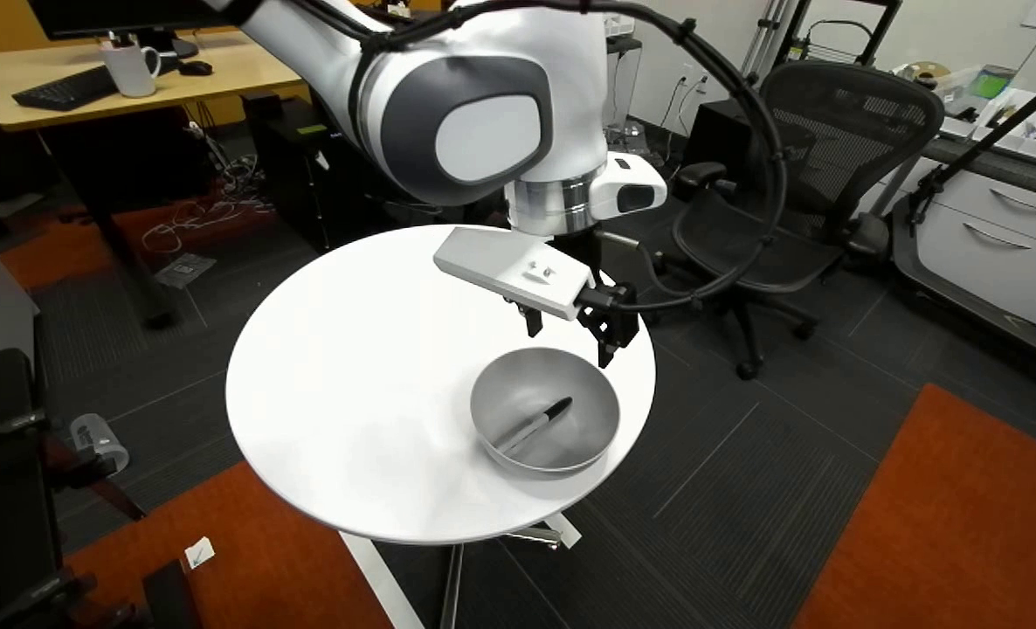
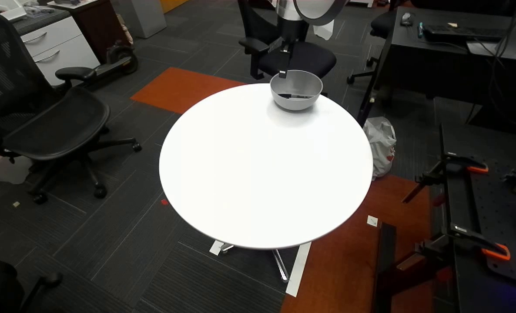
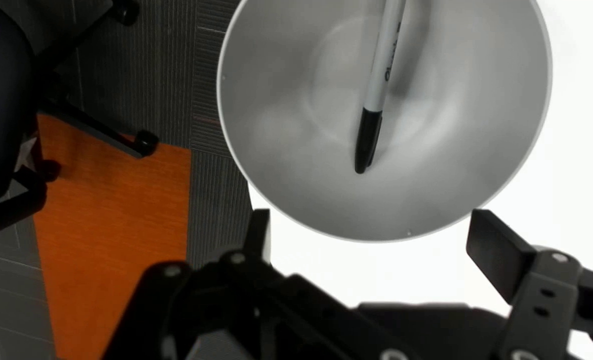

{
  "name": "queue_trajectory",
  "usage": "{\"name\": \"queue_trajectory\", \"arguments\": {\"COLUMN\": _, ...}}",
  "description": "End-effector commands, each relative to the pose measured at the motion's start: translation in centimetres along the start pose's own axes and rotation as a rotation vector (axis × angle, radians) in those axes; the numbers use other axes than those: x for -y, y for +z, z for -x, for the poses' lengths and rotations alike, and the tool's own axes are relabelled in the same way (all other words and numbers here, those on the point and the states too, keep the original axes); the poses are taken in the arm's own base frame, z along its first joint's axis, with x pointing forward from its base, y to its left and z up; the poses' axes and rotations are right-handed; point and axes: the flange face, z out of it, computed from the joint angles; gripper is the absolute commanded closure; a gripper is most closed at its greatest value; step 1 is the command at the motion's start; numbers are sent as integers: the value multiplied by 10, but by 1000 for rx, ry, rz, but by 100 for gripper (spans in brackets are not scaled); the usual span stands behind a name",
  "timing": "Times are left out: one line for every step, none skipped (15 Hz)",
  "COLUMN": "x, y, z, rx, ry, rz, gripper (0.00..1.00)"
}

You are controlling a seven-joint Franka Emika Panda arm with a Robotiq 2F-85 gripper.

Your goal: Move the marker to the left, put it in the bowl, then put it back on the table

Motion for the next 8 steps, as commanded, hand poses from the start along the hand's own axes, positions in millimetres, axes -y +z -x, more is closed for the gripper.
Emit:
{"name": "queue_trajectory", "arguments": {"x": 0, "y": 0, "z": 0, "rx": 1, "ry": -6, "rz": -2, "gripper": 0}}
{"name": "queue_trajectory", "arguments": {"x": 0, "y": 0, "z": 0, "rx": 1, "ry": -10, "rz": -3, "gripper": 0}}
{"name": "queue_trajectory", "arguments": {"x": 0, "y": 0, "z": 0, "rx": 1, "ry": -14, "rz": -4, "gripper": 0}}
{"name": "queue_trajectory", "arguments": {"x": 0, "y": 0, "z": 0, "rx": 1, "ry": -16, "rz": -4, "gripper": 0}}
{"name": "queue_trajectory", "arguments": {"x": 0, "y": 3, "z": 0, "rx": -1, "ry": -11, "rz": -13, "gripper": 0}}
{"name": "queue_trajectory", "arguments": {"x": 0, "y": 7, "z": 0, "rx": -2, "ry": -13, "rz": -18, "gripper": 0}}
{"name": "queue_trajectory", "arguments": {"x": 0, "y": 14, "z": 0, "rx": -2, "ry": -9, "rz": -14, "gripper": 0}}
{"name": "queue_trajectory", "arguments": {"x": 0, "y": 19, "z": 0, "rx": -2, "ry": -9, "rz": -18, "gripper": 0}}
